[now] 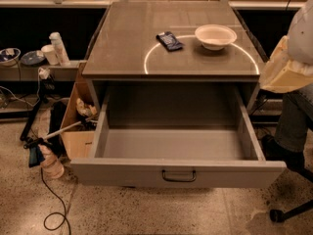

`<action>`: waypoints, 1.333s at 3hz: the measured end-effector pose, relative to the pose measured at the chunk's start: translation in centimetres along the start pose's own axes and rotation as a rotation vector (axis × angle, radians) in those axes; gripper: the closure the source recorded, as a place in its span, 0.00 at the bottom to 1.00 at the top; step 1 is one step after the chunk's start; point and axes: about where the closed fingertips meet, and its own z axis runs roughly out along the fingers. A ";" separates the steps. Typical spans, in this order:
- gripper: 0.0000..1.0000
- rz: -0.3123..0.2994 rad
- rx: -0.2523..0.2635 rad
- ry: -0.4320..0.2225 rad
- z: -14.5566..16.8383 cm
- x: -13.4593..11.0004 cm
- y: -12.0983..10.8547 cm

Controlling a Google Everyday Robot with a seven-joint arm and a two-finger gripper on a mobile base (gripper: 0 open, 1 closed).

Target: Close top drawer

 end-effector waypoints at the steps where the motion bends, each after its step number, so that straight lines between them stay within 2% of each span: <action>1: 1.00 0.039 0.019 0.018 -0.4 1.4 0.8; 2: 1.00 0.076 0.053 0.056 -0.3 3.1 1.4; 3: 1.00 0.126 0.020 -0.005 0.5 6.5 0.7; 4: 1.00 0.142 -0.043 -0.115 1.2 8.3 0.5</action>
Offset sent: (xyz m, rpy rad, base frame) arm -0.0334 -0.0473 -0.0208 -0.0873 -0.0346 -0.1698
